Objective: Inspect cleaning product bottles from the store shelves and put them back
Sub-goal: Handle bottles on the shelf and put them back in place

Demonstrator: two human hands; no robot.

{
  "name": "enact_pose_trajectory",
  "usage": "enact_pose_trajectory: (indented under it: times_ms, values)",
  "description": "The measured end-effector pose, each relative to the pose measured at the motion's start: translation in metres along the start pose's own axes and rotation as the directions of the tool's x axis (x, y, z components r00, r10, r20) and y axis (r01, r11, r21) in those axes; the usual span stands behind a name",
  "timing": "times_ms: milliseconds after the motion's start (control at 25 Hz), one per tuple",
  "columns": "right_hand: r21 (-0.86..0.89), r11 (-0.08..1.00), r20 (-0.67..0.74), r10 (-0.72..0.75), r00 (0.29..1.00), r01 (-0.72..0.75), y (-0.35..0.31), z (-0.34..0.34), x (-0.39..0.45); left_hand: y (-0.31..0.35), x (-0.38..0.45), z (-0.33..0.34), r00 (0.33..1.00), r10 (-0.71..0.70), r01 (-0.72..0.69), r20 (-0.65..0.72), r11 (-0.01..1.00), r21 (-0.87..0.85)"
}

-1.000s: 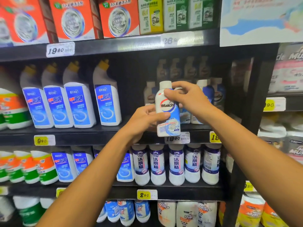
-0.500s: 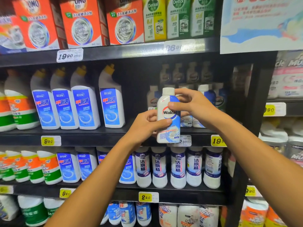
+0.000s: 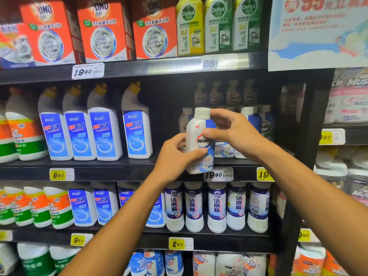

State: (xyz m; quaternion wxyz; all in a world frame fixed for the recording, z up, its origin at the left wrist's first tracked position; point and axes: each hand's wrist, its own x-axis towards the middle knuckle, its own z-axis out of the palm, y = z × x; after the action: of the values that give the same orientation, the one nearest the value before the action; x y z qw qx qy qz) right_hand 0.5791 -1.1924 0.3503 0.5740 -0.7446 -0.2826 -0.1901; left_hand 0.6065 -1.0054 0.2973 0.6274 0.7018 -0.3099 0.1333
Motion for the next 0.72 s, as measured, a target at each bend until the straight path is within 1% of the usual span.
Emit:
enact_pose_trajectory:
  times_ms: [40, 120, 160, 240, 320, 400, 440, 480, 520, 560, 600, 640, 680, 720]
  values:
    - [-0.004, 1.0, 0.0, 0.026, 1.0, -0.026, 0.0, 0.0, 0.001, 0.0, 0.0, -0.001, 0.999, -0.039, 0.04, 0.025, 0.997, -0.059]
    - [0.018, 0.992, 0.011, 0.121, 0.993, -0.121, -0.002, -0.002, 0.003, 0.0, -0.001, -0.003, 0.984, -0.147, 0.163, 0.105, 0.972, -0.171]
    - [0.021, 0.985, 0.026, 0.171, 0.985, -0.171, -0.002, -0.005, 0.003, 0.001, -0.003, -0.004, 0.972, -0.19, 0.216, 0.142, 0.954, -0.206]
    - [-0.002, 0.973, 0.038, 0.231, 0.972, -0.231, -0.002, -0.008, 0.004, 0.002, -0.003, -0.006, 0.962, -0.211, 0.246, 0.176, 0.946, -0.211]
    - [-0.02, 0.973, 0.045, 0.232, 0.972, -0.232, -0.003, -0.006, 0.002, 0.003, -0.003, -0.007, 0.963, -0.196, 0.229, 0.186, 0.957, -0.178]
    - [0.001, 0.978, 0.032, 0.21, 0.977, -0.21, -0.004, -0.003, 0.001, 0.002, -0.003, -0.006, 0.966, -0.18, 0.213, 0.184, 0.959, -0.184]
    - [0.026, 0.979, -0.011, 0.2, 0.98, -0.2, -0.006, 0.0, 0.001, 0.001, -0.004, -0.005, 0.972, -0.166, 0.199, 0.165, 0.958, -0.206]
    - [0.028, 0.983, -0.087, 0.182, 0.979, -0.18, -0.007, 0.002, 0.002, -0.001, -0.005, -0.003, 0.981, -0.142, 0.17, 0.134, 0.958, -0.232]
    - [-0.019, 0.988, -0.187, 0.148, 0.971, -0.154, -0.007, 0.006, 0.004, -0.003, -0.007, -0.001, 0.99, -0.107, 0.127, 0.096, 0.962, -0.243]
    - [-0.113, 0.985, -0.286, 0.093, 0.954, -0.129, -0.006, 0.011, 0.007, -0.005, -0.009, 0.002, 0.995, -0.066, 0.08, 0.07, 0.972, -0.223]
    - [-0.213, 0.97, -0.354, 0.036, 0.934, -0.118, -0.006, 0.016, 0.009, -0.006, -0.011, 0.008, 0.997, -0.035, 0.047, 0.066, 0.982, -0.185]
    - [-0.277, 0.954, -0.385, 0.0, 0.923, -0.115, -0.006, 0.021, 0.011, -0.006, -0.013, 0.013, 0.998, -0.012, 0.022, 0.067, 0.989, -0.149]
    - [-0.299, 0.948, -0.375, -0.01, 0.927, -0.111, -0.006, 0.024, 0.012, -0.007, -0.014, 0.018, 0.999, 0.004, 0.002, 0.051, 0.992, -0.125]
    - [-0.284, 0.954, -0.324, 0.001, 0.946, -0.098, -0.007, 0.024, 0.013, -0.01, -0.015, 0.018, 1.0, 0.015, -0.012, 0.026, 0.993, -0.117]
